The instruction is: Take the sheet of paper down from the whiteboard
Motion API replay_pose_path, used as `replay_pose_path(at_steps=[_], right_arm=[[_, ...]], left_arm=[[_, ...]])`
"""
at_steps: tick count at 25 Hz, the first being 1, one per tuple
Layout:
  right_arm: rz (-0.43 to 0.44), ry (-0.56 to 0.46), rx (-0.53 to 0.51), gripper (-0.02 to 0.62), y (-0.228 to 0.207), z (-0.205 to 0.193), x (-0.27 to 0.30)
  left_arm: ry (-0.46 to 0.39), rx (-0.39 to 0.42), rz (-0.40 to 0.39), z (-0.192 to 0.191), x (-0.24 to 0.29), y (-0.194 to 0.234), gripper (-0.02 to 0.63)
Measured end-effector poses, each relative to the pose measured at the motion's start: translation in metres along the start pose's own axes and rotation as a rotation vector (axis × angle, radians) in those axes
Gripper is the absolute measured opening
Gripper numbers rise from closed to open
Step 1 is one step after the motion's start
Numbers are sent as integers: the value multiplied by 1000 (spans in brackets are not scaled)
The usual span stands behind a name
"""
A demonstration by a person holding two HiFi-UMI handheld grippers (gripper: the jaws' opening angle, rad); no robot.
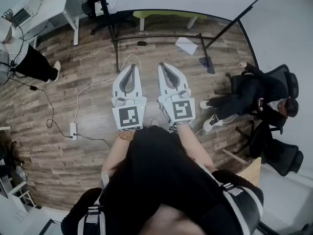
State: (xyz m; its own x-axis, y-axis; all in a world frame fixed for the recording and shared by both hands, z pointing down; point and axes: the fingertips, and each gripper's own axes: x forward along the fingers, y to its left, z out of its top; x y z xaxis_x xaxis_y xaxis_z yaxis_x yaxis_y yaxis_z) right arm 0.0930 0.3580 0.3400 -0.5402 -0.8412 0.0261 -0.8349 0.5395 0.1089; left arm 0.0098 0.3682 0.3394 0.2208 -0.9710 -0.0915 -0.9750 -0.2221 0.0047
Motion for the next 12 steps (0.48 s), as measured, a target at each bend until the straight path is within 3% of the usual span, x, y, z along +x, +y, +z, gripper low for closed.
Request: replay_pose_path(at_steps=[3, 12], right_arm=[[-11, -3, 59, -3, 8, -2, 7], [-106, 58, -58, -2, 20, -8, 29]], left_arm=[[-7, -15, -11, -1, -1, 11, 11], [9, -39, -64, -15, 10, 29, 12]])
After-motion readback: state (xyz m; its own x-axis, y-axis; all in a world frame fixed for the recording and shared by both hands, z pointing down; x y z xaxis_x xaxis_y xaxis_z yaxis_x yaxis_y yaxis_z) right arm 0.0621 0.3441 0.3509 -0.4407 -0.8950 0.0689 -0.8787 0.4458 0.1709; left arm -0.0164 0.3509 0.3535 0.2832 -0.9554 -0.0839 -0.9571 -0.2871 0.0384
